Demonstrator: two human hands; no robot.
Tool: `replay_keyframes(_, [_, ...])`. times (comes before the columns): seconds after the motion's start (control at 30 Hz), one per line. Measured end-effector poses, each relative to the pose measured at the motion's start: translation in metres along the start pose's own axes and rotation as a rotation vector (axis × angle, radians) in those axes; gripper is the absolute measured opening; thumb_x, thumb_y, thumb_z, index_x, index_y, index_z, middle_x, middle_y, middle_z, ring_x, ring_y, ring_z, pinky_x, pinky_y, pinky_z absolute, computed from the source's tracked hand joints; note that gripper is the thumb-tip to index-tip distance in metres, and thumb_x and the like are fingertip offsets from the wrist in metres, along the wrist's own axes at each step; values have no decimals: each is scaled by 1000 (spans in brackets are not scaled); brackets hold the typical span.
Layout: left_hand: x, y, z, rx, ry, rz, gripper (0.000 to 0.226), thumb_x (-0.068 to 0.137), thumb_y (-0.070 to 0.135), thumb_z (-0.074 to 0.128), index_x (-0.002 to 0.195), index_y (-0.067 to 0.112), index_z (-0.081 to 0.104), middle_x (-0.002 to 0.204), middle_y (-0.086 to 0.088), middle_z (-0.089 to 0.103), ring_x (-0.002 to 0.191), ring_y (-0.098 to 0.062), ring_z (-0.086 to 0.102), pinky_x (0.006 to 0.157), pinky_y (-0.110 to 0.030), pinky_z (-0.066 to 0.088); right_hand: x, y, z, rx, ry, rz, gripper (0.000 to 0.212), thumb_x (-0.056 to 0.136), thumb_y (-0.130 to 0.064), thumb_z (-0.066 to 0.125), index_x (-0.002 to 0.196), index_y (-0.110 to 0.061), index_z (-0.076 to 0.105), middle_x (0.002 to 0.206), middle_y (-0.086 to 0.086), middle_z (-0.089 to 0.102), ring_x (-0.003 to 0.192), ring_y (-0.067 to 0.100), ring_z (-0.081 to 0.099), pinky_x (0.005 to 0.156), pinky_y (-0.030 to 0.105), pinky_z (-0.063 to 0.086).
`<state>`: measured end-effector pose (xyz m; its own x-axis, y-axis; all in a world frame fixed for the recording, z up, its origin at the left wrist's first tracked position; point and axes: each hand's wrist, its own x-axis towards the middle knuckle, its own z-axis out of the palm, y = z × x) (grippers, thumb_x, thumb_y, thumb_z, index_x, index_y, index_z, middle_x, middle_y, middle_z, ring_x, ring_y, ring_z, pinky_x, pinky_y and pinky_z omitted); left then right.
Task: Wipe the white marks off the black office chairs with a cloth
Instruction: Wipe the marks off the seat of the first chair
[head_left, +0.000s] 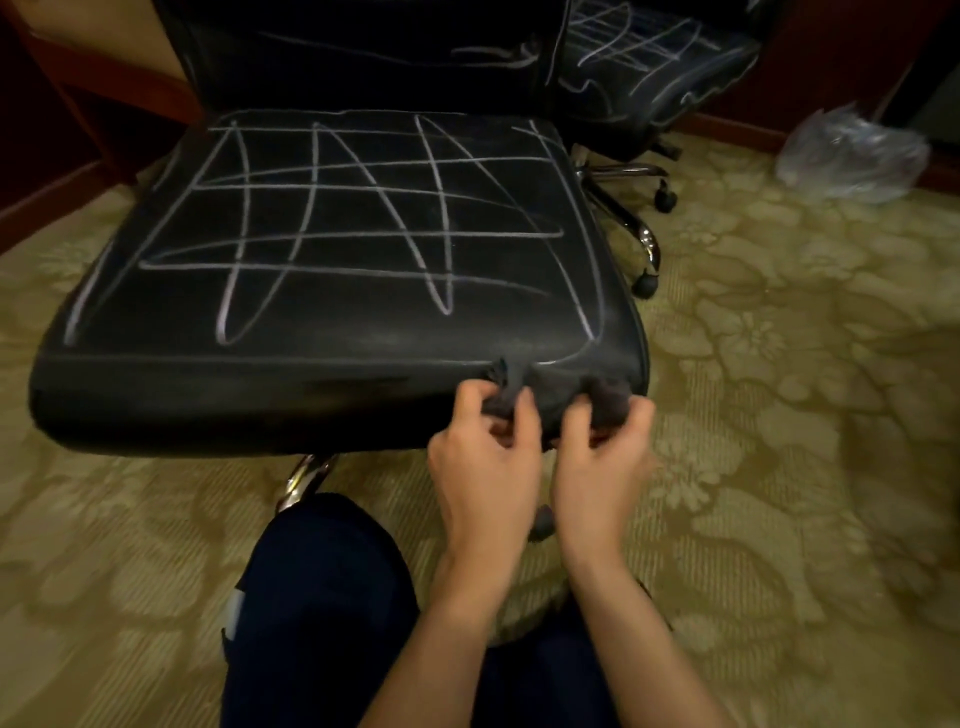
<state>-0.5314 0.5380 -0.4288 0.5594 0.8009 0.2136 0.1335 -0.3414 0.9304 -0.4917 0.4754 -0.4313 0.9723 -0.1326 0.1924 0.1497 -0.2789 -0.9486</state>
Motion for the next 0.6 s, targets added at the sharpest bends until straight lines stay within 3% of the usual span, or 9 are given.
replay_keyframes(0.1, [6, -18, -34, 13, 131, -26, 17, 90, 38, 65, 91, 22, 60, 65, 8, 70, 62, -4, 69, 62, -41, 58, -32, -5, 22, 2, -114, -31, 10, 94, -20, 61, 95, -18, 51, 75, -12, 59, 68, 0, 60, 57, 22, 47])
replay_keyframes(0.23, [8, -30, -61, 28, 204, -118, 15, 93, 35, 64, 94, 21, 60, 68, 7, 70, 65, -2, 69, 68, -44, 59, -54, -7, 32, 34, -311, -64, 10, 95, -29, 57, 97, -21, 52, 78, -8, 63, 69, 6, 63, 61, 39, 55])
replay_keyframes(0.33, [2, -24, -52, 31, 236, -124, 14, 94, 37, 62, 96, 25, 57, 72, 6, 70, 68, -8, 70, 67, -46, 59, -43, -4, 13, 76, -350, -88, 8, 93, -18, 64, 94, -21, 57, 75, -7, 65, 68, 5, 64, 60, 32, 55])
replay_keyframes(0.4, [-7, -12, -27, 25, 155, -98, 13, 93, 36, 64, 94, 25, 57, 71, 5, 70, 66, -8, 70, 63, -41, 59, -22, 3, -7, 98, -233, -62, 17, 91, -13, 66, 89, -26, 57, 74, -7, 65, 66, 5, 63, 59, 27, 53])
replay_keyframes(0.5, [-20, 15, 18, 43, -97, -31, 15, 94, 40, 62, 93, 26, 57, 73, 5, 72, 68, -7, 71, 63, -35, 58, 21, 19, -35, 142, -5, 36, 21, 90, -7, 63, 82, -25, 55, 74, -6, 63, 66, 11, 59, 61, 24, 49])
replay_keyframes(0.6, [-20, 25, 33, 63, -209, -40, 14, 95, 39, 62, 94, 27, 57, 76, 5, 73, 73, -7, 70, 70, -38, 59, 45, 27, -40, 220, -48, 119, 16, 91, -9, 55, 87, -23, 57, 83, -1, 64, 76, 12, 61, 68, 29, 53])
